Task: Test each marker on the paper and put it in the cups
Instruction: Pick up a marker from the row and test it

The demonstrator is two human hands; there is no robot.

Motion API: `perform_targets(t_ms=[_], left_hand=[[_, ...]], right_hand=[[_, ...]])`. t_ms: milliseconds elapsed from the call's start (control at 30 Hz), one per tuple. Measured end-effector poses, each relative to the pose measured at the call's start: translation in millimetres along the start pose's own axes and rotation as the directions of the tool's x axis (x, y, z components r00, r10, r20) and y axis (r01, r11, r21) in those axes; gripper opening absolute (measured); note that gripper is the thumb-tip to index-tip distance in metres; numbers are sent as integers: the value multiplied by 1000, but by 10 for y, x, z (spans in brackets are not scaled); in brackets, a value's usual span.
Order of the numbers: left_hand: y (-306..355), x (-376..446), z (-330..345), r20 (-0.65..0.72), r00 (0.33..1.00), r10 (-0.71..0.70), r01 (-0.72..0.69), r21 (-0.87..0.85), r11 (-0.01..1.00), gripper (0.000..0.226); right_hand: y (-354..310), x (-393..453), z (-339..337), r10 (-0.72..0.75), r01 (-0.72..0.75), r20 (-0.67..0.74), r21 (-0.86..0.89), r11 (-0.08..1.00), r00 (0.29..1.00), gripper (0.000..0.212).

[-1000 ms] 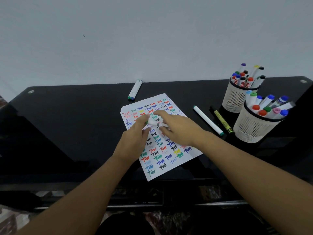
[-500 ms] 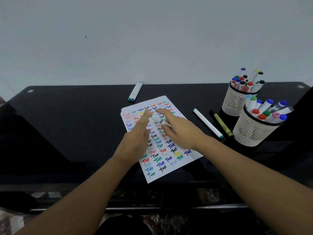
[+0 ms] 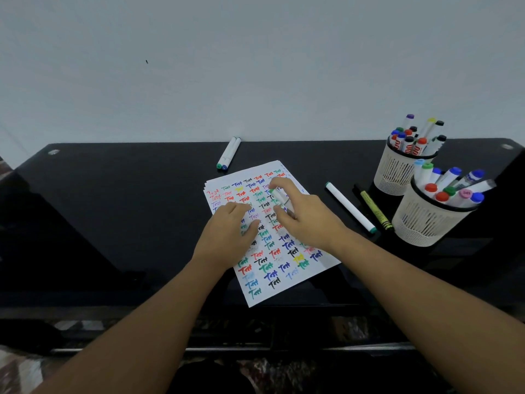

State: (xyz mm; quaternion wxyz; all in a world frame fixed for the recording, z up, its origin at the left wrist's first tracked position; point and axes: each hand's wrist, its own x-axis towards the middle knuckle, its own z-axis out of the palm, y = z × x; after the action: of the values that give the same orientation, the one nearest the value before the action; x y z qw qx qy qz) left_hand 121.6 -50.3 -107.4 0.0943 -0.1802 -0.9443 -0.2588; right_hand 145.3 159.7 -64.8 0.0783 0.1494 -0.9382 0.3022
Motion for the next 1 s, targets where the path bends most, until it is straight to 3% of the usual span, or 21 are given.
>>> perform_targets(t_ms=[133,300,433,600,733,900,1000], left_hand=[[-8,5,1,0,1000,12,-12,8,1000,53],[-35,15,12,4,999,36,-36,50,998,62],[-40,28,7,70,997,22,-28,87,996,74],[-17,73,-7,196,980,-33,1,161,987,82],[-30,65,-6,195,980,-40,13,138,990,79],[-22,55,-11,175,984,-36,17,114,993,77],[-32,62,-7,171,985,-35,15,119,993,77]], right_hand=[[-44,-15,-16,4,-4,-25,4,1000,1000,38],[-79,0,-72,99,-89,-57,161,983,993,42],[-57,-31,-175,108,-111,28,205,973,994,54],[-49,-81,-333,283,-282,50,356,891,958,33],[11,-134,-431,315,-356,166,373,857,934,39],[27,-224,-502,298,-285,-18,240,928,954,18],[21,-267,-598,352,-326,-47,276,904,935,27]])
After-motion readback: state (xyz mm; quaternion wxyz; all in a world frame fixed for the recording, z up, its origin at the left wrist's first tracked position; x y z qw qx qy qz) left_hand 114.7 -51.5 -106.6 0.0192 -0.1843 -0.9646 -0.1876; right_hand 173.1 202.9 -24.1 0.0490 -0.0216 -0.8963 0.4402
